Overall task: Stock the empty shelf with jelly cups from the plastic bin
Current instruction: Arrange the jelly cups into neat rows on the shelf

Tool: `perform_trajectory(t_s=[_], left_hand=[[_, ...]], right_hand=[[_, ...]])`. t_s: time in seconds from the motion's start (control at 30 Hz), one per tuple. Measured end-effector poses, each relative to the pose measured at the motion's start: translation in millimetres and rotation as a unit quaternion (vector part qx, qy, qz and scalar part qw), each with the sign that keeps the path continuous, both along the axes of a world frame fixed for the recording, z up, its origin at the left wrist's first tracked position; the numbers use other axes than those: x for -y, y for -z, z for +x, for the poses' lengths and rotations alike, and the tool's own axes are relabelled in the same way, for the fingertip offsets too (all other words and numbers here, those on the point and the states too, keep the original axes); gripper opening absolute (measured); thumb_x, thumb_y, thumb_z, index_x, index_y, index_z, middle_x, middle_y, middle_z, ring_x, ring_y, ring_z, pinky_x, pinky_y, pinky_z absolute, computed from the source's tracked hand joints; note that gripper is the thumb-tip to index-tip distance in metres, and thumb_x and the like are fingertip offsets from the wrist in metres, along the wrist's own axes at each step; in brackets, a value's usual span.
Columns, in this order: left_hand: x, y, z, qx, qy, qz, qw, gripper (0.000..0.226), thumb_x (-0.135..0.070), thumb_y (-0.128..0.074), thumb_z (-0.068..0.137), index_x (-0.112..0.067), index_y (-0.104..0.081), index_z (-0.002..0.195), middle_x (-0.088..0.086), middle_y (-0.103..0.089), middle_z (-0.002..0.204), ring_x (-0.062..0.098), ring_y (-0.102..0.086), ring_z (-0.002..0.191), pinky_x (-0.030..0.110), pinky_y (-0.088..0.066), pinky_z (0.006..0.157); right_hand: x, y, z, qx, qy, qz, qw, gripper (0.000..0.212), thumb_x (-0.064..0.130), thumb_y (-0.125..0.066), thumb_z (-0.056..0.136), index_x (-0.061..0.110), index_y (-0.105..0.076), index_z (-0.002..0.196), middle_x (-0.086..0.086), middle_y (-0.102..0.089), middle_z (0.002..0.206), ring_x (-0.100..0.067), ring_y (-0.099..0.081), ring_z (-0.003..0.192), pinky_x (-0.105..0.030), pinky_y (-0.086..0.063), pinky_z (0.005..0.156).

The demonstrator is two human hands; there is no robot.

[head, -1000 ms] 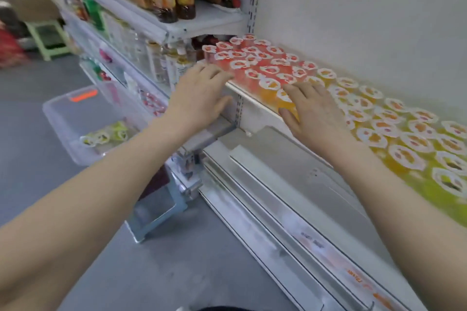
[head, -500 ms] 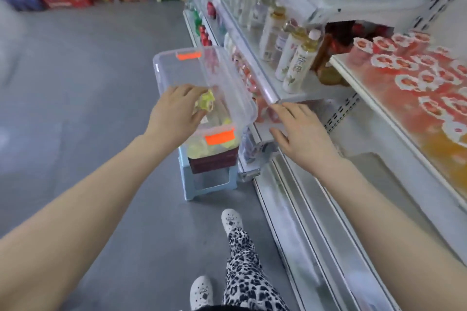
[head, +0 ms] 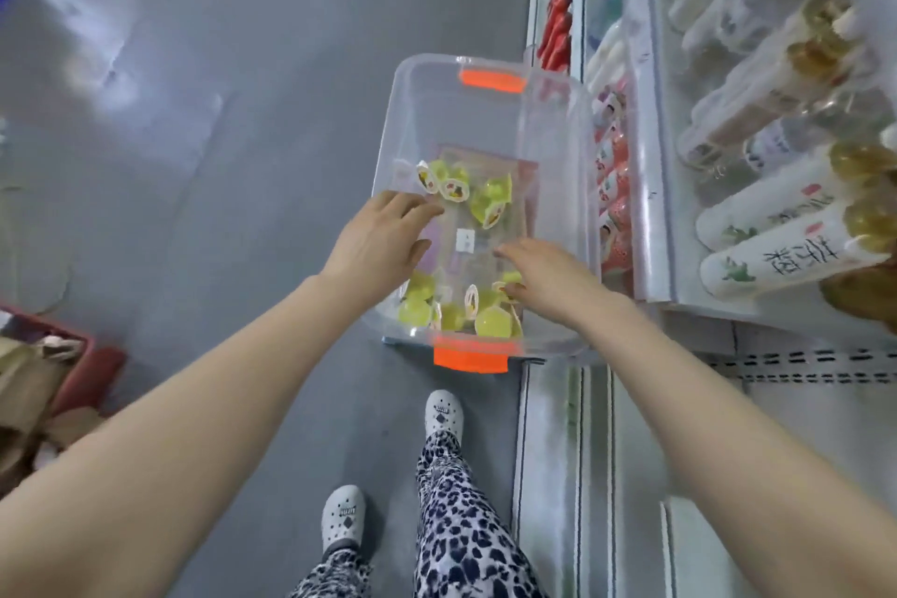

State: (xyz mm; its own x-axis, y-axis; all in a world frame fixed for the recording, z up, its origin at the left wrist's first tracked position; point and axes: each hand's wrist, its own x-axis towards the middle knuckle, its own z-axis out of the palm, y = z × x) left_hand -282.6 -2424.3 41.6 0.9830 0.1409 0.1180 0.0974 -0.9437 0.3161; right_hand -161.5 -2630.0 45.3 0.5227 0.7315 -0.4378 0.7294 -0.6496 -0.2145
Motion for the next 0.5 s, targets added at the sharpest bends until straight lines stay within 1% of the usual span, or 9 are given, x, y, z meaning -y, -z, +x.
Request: perform_trajectory(t_s=[0.03, 0.1, 0.2, 0.27, 0.33, 0.43, 0.5], left_hand=[[-1.2, 7.7, 2.4, 0.0, 0.005, 0.011, 1.0, 0.043, -0.007, -0.076, 0.076, -0.009, -0.066, 0.118, 0.011, -0.066, 0.109, 0.037, -0.059, 0.099, 0.045, -0.048, 0.092], [-4.4, 18.8, 4.0, 0.011, 0.017, 0.039, 0.999, 0.042, -0.004, -0.079, 0.07, -0.006, -0.069, 0.11, 0.01, -0.068, 0.103, 0.036, -0.06, 0.093, 0.041, -0.04, 0.096], [-7.8, 25.4, 4.6, 0.023, 0.014, 0.048, 0.998, 0.04, -0.002, -0.077, 0.069, -0.007, -0.07, 0.108, 0.009, -0.068, 0.102, 0.034, -0.06, 0.095, 0.037, -0.032, 0.104], [-8.6, 27.9, 5.3, 0.02, 0.011, 0.045, 0.999, 0.041, 0.001, -0.074, 0.069, -0.008, -0.07, 0.108, 0.008, -0.068, 0.101, 0.034, -0.059, 0.096, 0.037, -0.032, 0.106], [-8.2, 29.3, 6.3, 0.015, 0.007, 0.044, 0.999, 0.042, 0.004, -0.072, 0.068, -0.008, -0.071, 0.108, 0.007, -0.067, 0.101, 0.033, -0.058, 0.097, 0.037, -0.033, 0.106], [-8.2, 29.0, 7.1, 0.011, 0.011, 0.045, 0.999, 0.042, 0.005, -0.071, 0.067, -0.008, -0.071, 0.107, 0.008, -0.067, 0.101, 0.033, -0.059, 0.096, 0.038, -0.035, 0.105], [-7.9, 27.4, 6.7, 0.004, 0.013, 0.047, 0.999, 0.042, 0.004, -0.072, 0.066, -0.008, -0.071, 0.107, 0.008, -0.067, 0.101, 0.034, -0.059, 0.097, 0.039, -0.034, 0.107]], right_hand=[[-9.1, 13.5, 5.1, -0.013, -0.023, -0.027, 0.999, 0.054, 0.02, -0.06, 0.093, 0.02, -0.042, 0.144, -0.005, -0.046, 0.146, -0.026, -0.045, 0.131, -0.034, -0.036, 0.104], [-26.6, 40.4, 11.0, -0.035, -0.064, -0.076, 0.994, 0.055, 0.017, -0.061, 0.091, 0.02, -0.044, 0.144, -0.006, -0.046, 0.147, -0.026, -0.045, 0.131, -0.032, -0.037, 0.103], [-46.2, 74.1, 11.4, -0.069, -0.113, -0.137, 0.982, 0.051, 0.02, -0.059, 0.091, 0.021, -0.049, 0.14, -0.005, -0.049, 0.145, -0.025, -0.048, 0.13, -0.032, -0.04, 0.102], [-54.0, 89.2, 12.2, -0.084, -0.131, -0.167, 0.974, 0.044, 0.022, -0.058, 0.091, 0.018, -0.054, 0.134, -0.008, -0.054, 0.139, -0.027, -0.051, 0.127, -0.031, -0.042, 0.099], [-58.7, 99.0, 14.0, -0.083, -0.138, -0.178, 0.971, 0.038, 0.025, -0.059, 0.09, 0.017, -0.058, 0.127, -0.009, -0.058, 0.133, -0.029, -0.055, 0.121, -0.033, -0.045, 0.094], [-64.2, 107.7, 18.8, -0.093, -0.15, -0.198, 0.964, 0.044, 0.032, -0.066, 0.089, 0.017, -0.054, 0.128, -0.009, -0.059, 0.132, -0.03, -0.056, 0.119, -0.034, -0.046, 0.09], [-67.6, 108.7, 23.3, -0.113, -0.133, -0.197, 0.965, 0.051, 0.033, -0.07, 0.087, 0.016, -0.05, 0.131, -0.01, -0.057, 0.133, -0.031, -0.055, 0.119, -0.035, -0.046, 0.092]])
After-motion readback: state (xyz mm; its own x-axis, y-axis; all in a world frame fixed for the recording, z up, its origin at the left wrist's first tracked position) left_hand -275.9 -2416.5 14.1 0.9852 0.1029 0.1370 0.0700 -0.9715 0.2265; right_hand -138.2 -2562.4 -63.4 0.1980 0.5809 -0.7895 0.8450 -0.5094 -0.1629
